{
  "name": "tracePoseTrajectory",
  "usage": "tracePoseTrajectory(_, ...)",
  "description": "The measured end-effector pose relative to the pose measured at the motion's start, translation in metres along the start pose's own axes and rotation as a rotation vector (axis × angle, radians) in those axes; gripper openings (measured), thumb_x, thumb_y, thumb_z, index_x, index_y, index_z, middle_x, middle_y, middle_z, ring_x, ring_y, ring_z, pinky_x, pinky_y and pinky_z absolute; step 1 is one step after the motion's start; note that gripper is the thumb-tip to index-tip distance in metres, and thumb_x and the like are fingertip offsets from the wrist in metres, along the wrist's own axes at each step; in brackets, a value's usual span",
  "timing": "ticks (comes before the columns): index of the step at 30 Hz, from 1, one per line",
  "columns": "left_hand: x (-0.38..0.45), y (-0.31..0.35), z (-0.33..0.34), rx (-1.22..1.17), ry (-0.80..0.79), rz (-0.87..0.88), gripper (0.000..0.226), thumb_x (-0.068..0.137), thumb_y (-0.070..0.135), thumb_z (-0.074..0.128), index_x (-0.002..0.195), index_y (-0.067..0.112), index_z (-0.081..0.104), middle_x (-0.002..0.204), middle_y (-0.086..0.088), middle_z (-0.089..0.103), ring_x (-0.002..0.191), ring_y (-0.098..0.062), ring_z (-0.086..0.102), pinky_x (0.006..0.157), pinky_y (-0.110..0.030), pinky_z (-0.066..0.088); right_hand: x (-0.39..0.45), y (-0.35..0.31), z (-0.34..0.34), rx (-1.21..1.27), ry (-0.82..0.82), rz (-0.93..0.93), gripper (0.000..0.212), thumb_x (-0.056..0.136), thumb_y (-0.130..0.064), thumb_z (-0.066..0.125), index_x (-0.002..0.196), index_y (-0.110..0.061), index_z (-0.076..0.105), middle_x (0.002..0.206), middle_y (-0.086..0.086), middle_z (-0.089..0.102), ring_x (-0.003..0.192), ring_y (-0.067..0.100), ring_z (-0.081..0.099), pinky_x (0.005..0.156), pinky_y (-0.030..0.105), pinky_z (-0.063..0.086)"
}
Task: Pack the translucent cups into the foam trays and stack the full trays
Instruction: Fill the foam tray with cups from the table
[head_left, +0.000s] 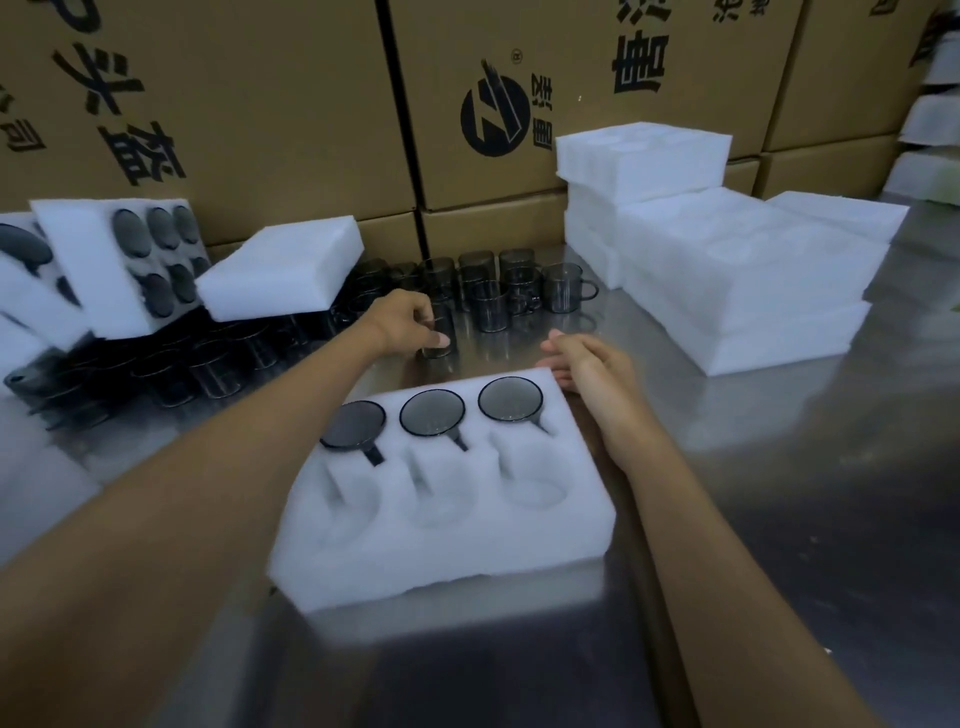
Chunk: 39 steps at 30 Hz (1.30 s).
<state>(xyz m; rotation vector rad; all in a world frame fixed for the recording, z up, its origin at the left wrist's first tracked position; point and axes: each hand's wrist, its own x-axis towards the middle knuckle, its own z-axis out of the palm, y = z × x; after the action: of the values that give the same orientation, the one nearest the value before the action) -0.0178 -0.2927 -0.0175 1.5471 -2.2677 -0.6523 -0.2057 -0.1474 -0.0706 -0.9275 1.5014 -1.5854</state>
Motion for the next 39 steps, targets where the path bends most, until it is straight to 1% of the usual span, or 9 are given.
tracePoseTrajectory(5,-0.057,0.007,-0.033,-0.255,0.171,0.124,0.029,0.08,0.017,0.082,0.073,0.015,0.054,0.078,-0.003,0.058,0.073,-0.017,0.054,0.064,-0.022,0.05,-0.008,-0.008,-0.003,0.0,-0.043,0.022,0.018,0.094,-0.03,0.065,0.084,-0.017,0.073,0.07,-0.004,0.073,0.059,0.001,0.066,0.056,0.012,0.051)
tracePoseTrajectory(10,-0.13,0.013,-0.073,-0.351,0.137,0.154,0.064,0.066,0.022,0.092,0.121,0.023,0.058,0.109,-0.001,0.064,0.084,-0.013,0.063,0.073,-0.017,0.052,-0.022,-0.046,0.0,-0.134,-0.097,-0.168,0.017,0.096,-0.017,0.061,0.085,-0.026,0.069,0.082,-0.004,0.073,0.07,-0.003,0.064,0.066,0.012,0.047)
tracePoseTrajectory(15,-0.192,0.006,-0.067,-0.406,0.099,0.183,0.061,0.06,0.027,0.094,0.115,0.034,0.068,0.1,0.011,0.072,0.092,0.002,0.067,0.076,-0.01,0.049,-0.073,-0.104,0.018,-0.284,-0.502,-0.295,0.02,0.092,-0.027,0.067,0.11,-0.032,0.074,0.107,-0.013,0.075,0.103,-0.002,0.066,0.09,0.02,0.05)
tracePoseTrajectory(18,-0.217,-0.005,-0.052,-0.421,0.17,0.22,0.056,0.058,0.03,0.094,0.108,0.035,0.069,0.101,0.014,0.071,0.095,0.001,0.067,0.079,-0.015,0.052,-0.109,-0.107,0.035,-0.369,-0.7,-0.294,0.027,0.094,-0.028,0.068,0.12,-0.03,0.072,0.109,-0.018,0.074,0.101,-0.008,0.065,0.081,0.005,0.048)
tracePoseTrajectory(22,-0.243,-0.02,-0.033,-0.325,0.23,0.188,0.064,0.049,0.058,0.086,0.108,0.044,0.067,0.106,0.015,0.063,0.097,0.0,0.063,0.086,-0.026,0.053,-0.131,-0.091,0.053,-0.405,-0.668,-0.265,0.032,0.09,-0.027,0.072,0.121,-0.022,0.069,0.11,-0.007,0.072,0.105,0.003,0.066,0.095,0.02,0.051)
tracePoseTrajectory(28,-0.252,-0.033,-0.025,-0.278,0.284,0.173,0.058,0.058,0.048,0.09,0.11,0.045,0.065,0.107,0.017,0.061,0.096,0.009,0.057,0.076,-0.008,0.04,-0.139,-0.073,0.068,-0.387,-0.628,-0.233,0.02,0.088,-0.024,0.075,0.108,-0.023,0.073,0.1,-0.009,0.072,0.083,-0.006,0.064,0.08,0.01,0.049)
tracePoseTrajectory(34,-0.254,-0.04,-0.016,-0.285,0.16,0.156,0.078,0.062,0.067,0.075,0.133,0.036,0.06,0.117,0.015,0.049,0.116,0.006,0.038,0.096,-0.01,0.03,-0.14,-0.061,0.068,-0.423,-0.592,-0.256,0.011,0.089,-0.02,0.074,0.097,-0.027,0.072,0.089,-0.014,0.068,0.078,-0.004,0.061,0.073,0.014,0.048)
tracePoseTrajectory(36,-0.255,-0.045,-0.012,-0.298,0.171,0.17,0.059,0.072,0.076,0.061,0.125,0.049,0.059,0.123,0.02,0.042,0.12,0.009,0.029,0.105,-0.013,0.023,-0.141,-0.054,0.065,-0.495,-0.565,-0.345,0.013,0.092,-0.023,0.07,0.102,-0.03,0.073,0.095,-0.012,0.069,0.09,0.001,0.062,0.081,0.017,0.048)
tracePoseTrajectory(39,-0.256,-0.053,-0.008,-0.311,0.19,0.144,0.027,0.093,0.053,0.048,0.116,0.05,0.061,0.149,0.019,0.033,0.137,0.0,0.017,0.118,-0.029,0.01,-0.143,-0.04,0.067,-0.765,-0.507,-0.582,0.03,0.098,-0.03,0.06,0.126,-0.023,0.069,0.115,-0.003,0.065,0.119,0.015,0.051,0.102,0.03,0.04)
